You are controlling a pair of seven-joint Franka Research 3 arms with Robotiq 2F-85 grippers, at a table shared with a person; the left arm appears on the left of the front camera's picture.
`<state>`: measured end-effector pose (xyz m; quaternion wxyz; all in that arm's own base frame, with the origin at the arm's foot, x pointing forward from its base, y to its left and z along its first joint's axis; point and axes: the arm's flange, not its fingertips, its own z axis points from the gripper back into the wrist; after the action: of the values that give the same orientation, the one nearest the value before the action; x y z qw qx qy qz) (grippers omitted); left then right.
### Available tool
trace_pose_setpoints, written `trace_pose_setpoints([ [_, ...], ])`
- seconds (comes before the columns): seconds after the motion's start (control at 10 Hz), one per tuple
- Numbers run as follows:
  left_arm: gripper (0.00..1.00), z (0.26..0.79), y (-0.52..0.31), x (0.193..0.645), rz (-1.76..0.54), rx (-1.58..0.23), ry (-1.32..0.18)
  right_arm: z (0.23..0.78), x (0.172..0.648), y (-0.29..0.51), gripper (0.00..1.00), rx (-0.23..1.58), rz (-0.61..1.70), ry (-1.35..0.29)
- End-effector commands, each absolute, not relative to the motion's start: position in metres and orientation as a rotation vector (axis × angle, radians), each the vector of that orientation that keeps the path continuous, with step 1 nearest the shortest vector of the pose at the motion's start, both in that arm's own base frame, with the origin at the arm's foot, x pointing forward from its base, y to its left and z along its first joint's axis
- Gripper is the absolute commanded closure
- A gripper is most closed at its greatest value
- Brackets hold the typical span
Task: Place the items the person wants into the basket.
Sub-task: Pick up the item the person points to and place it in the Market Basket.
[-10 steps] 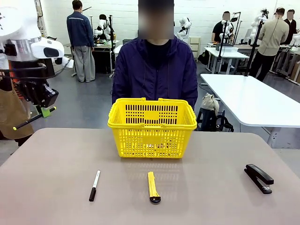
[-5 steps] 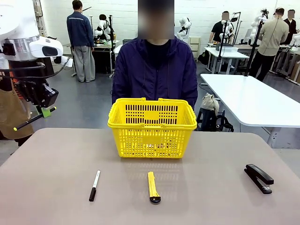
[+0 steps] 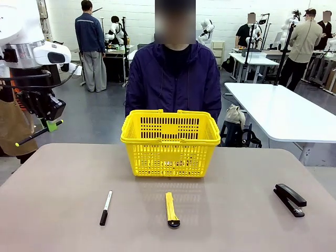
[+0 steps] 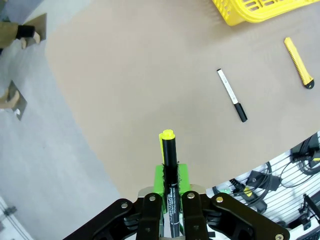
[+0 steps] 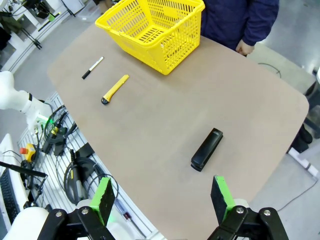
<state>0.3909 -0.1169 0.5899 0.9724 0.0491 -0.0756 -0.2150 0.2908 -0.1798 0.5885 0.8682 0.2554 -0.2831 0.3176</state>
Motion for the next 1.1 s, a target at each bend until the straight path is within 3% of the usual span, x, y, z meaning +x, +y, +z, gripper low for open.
trace_pose_setpoints([
  [0.0,0.88,0.610,-0.195,0.395,-0.627,0.272,-0.172,0.588,0.291,-0.181,0.00,0.554,0.677,-0.615],
  [0.3,0.88,0.631,-0.296,0.413,-0.807,0.386,-0.212,0.588,0.291,-0.181,0.00,0.554,0.677,-0.615],
  [0.6,0.88,0.618,-0.366,0.449,-1.064,0.287,-0.233,0.588,0.291,-0.181,0.00,0.554,0.677,-0.615],
  [1.0,0.88,0.599,-0.395,0.494,-1.273,0.115,-0.295,0.588,0.291,-0.181,0.00,0.554,0.677,-0.615],
])
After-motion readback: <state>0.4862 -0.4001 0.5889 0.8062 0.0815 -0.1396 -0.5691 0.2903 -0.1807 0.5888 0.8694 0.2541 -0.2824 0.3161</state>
